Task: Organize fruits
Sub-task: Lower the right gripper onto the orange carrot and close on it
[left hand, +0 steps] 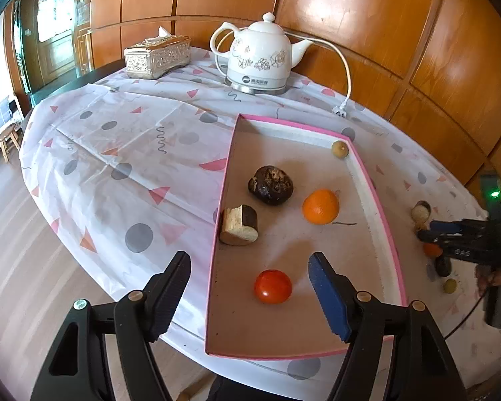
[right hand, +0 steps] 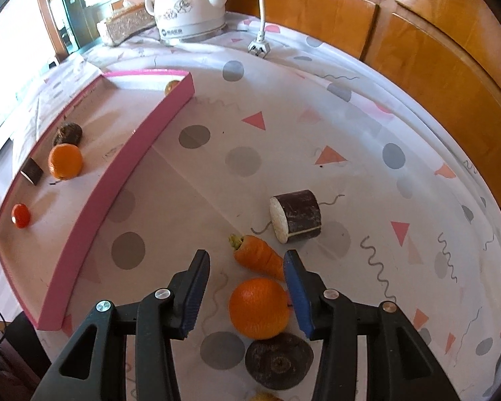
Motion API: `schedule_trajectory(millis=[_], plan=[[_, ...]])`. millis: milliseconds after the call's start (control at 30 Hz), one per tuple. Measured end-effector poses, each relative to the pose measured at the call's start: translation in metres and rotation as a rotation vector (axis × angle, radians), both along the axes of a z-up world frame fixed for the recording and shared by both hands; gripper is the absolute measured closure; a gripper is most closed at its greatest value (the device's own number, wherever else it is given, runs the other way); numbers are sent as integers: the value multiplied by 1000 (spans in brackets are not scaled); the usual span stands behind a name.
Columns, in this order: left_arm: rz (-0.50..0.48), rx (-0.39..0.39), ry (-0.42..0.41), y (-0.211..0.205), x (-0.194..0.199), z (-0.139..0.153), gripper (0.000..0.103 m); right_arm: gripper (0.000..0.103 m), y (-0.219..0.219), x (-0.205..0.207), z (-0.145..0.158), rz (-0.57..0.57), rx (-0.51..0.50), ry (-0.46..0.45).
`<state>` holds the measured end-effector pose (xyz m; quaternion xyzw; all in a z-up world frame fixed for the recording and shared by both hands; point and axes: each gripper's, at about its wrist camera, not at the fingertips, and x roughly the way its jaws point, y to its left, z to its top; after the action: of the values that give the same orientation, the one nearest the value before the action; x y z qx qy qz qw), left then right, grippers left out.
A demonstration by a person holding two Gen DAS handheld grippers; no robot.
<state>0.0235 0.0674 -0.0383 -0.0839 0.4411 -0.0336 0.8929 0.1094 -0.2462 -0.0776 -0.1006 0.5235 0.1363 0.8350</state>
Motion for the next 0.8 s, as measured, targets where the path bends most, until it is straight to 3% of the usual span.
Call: schedule_trajectory(millis=[133,200,300,433,800], plan=[[30,1,-41,5,-4,5,28,56,6,5,-8,20,-49,9],[41,7,-75,7,-6,8,15,58,6,6,-9,30,-65,7],[59,30,-161,8,-11,18,0,70,6,8,-10,39,-105,-5],[45,51,-226,8,-13,27,0,72,4,8,-10,47,-114,-20],[-1,-17,-204,5,-9,28,0,76,11,10,-11,48,-123,-53]])
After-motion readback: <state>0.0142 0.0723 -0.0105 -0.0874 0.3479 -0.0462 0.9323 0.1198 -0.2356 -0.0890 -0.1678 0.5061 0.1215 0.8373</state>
